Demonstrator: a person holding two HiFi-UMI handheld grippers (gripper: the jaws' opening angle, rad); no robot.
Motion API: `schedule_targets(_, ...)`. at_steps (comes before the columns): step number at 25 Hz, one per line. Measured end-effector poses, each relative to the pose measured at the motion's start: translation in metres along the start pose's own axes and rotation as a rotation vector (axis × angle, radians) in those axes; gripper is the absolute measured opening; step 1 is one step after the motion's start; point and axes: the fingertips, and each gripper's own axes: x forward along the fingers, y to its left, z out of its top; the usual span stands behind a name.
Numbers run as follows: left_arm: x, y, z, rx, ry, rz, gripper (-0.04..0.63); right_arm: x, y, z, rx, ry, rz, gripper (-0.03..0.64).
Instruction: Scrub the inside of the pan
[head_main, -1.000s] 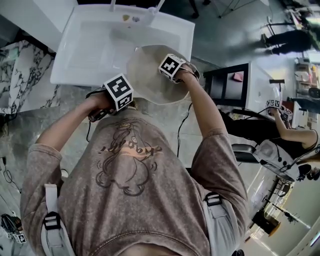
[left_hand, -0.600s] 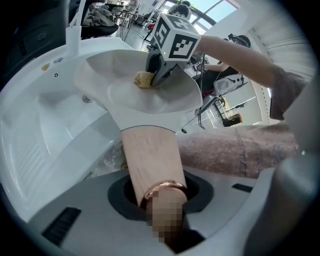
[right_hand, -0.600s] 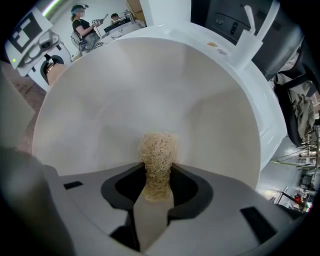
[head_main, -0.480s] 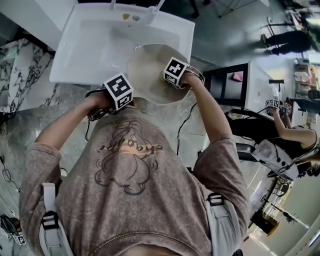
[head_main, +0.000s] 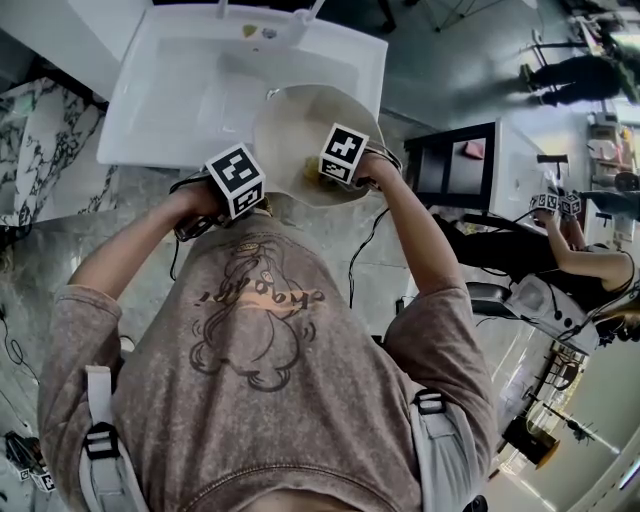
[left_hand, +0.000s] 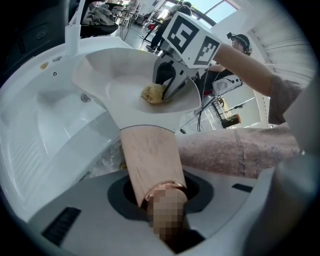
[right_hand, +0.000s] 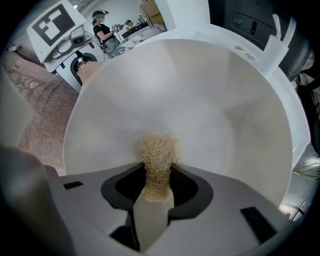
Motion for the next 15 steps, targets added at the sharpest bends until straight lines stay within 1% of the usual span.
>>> schedule_targets(3,0.001,-0.001,0.0,0.0,0.004,-0.004,0.112,0.001,0.01,0.009,-0.008,-0.033,0.016,0.155)
schedule_targets(10,0.006,-0.01,-0.001,0.007,0.017,-0.026,0.123,0.002,0.028,0.041,0.013,-0.154,0.094,0.155)
schedule_targets(15,0.011,-0.009,-0.007,0.044,0.053,0.01,0.121,0.003,0.034,0.06,0.009,-0.188,0.119,0.155)
